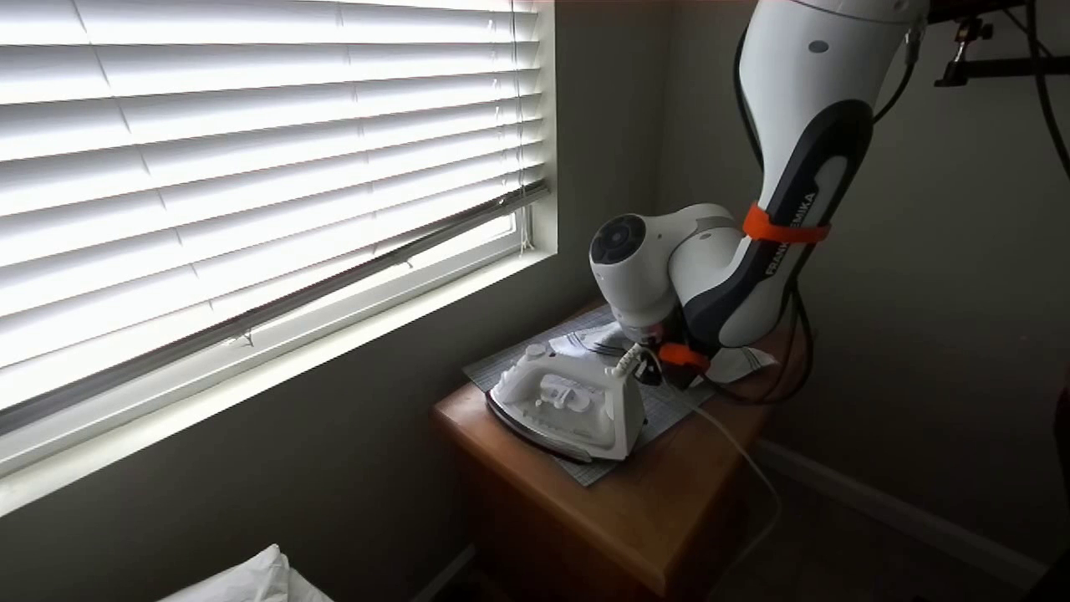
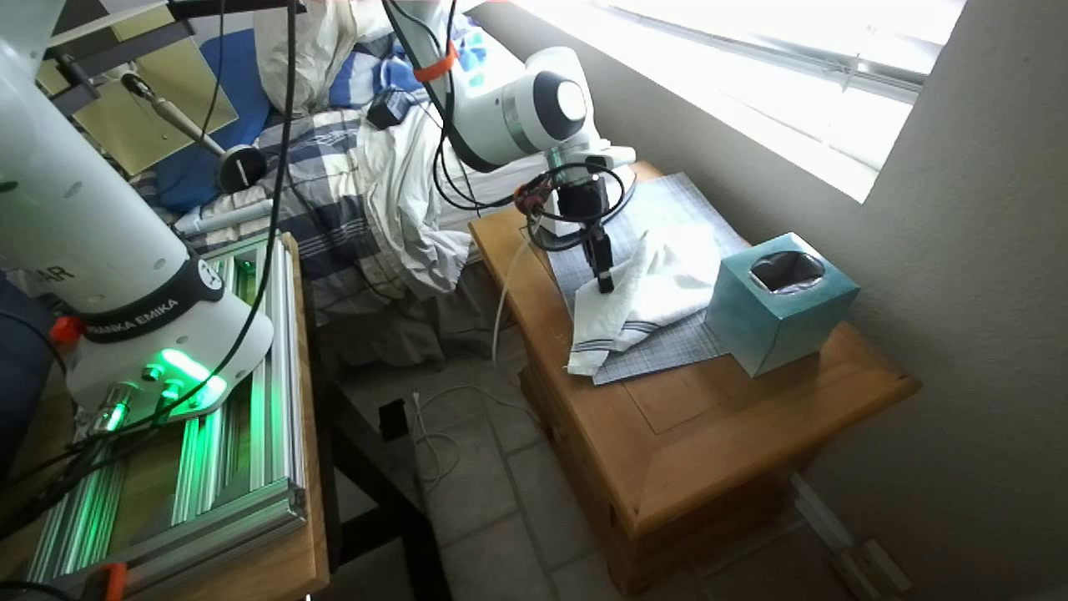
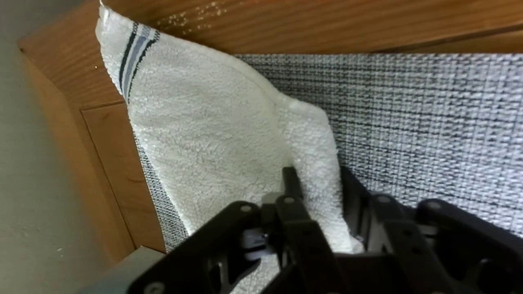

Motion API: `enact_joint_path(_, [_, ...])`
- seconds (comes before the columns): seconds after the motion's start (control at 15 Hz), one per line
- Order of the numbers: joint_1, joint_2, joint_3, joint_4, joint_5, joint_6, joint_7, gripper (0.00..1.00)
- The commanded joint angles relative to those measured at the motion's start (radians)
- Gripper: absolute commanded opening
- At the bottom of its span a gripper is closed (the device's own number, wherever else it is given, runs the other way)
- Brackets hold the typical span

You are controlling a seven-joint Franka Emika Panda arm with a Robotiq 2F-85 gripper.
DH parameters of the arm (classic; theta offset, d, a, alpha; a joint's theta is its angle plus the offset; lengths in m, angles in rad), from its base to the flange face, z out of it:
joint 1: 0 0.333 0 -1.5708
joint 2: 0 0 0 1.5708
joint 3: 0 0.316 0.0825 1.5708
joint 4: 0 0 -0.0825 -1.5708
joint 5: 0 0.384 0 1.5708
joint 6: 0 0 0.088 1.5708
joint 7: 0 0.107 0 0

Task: Partially unfold the towel

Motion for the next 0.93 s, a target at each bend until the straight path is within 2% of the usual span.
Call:
enact_joint_path(0.0, [0.022,0.004,-0.028,0.002,-0.03,0.01,0.021,0.01])
enact_joint_path(0.4, [0.02,-0.092,-0.031,-0.071,-0.078,0.02,-0.035,0.01])
enact_joint_path(0.6, [-0.024,-0.142,0.005,-0.114,-0.09,0.049,-0.123,0.01])
enact_joint_path(0.87, [-0.102,-0.192,0.065,-0.172,-0.053,0.165,-0.284,0.01])
